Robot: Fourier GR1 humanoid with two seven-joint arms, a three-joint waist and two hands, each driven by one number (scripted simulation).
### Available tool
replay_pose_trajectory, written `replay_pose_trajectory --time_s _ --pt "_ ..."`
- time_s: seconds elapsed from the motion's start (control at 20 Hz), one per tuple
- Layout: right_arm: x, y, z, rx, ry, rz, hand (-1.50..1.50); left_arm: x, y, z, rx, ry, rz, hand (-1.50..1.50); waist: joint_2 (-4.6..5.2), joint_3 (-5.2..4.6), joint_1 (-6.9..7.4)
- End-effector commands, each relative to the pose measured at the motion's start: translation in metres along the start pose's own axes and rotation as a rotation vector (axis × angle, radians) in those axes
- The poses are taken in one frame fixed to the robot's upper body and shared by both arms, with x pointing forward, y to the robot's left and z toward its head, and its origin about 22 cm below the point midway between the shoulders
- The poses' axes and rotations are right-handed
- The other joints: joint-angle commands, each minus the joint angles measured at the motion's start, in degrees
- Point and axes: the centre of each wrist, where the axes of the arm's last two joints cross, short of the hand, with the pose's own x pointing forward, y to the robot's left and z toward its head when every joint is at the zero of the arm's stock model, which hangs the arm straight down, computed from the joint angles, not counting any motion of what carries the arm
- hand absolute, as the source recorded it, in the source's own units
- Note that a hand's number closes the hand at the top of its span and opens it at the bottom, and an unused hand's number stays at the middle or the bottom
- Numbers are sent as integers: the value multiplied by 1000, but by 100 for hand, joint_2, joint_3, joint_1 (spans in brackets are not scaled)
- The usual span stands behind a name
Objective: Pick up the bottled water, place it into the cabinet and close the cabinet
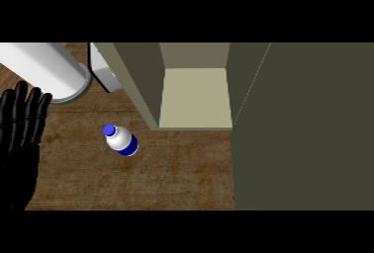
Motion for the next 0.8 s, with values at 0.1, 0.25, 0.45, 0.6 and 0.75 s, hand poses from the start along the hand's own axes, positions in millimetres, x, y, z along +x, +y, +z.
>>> replay_pose_trajectory --time_s 0.1,0.25,0.45,0.6,0.75 --pt "9 -7 2 7 -33 -43 -150 2 -16 3 193 -16 -102 -150 75 -118 -7" --pt "28 5 17 39 -67 -84 -150 -1 -24 -17 388 -3 -163 -150 65 -113 -120" --pt "23 3 46 112 225 -207 -150 -16 -39 -6 466 270 -5 -150 59 -115 -182" --pt "46 20 62 115 230 -215 -150 -9 -61 -5 467 286 13 -150 57 -121 -106" --pt "77 3 63 114 231 -201 -150 2 -83 -9 474 281 -11 -150 66 -119 -75"
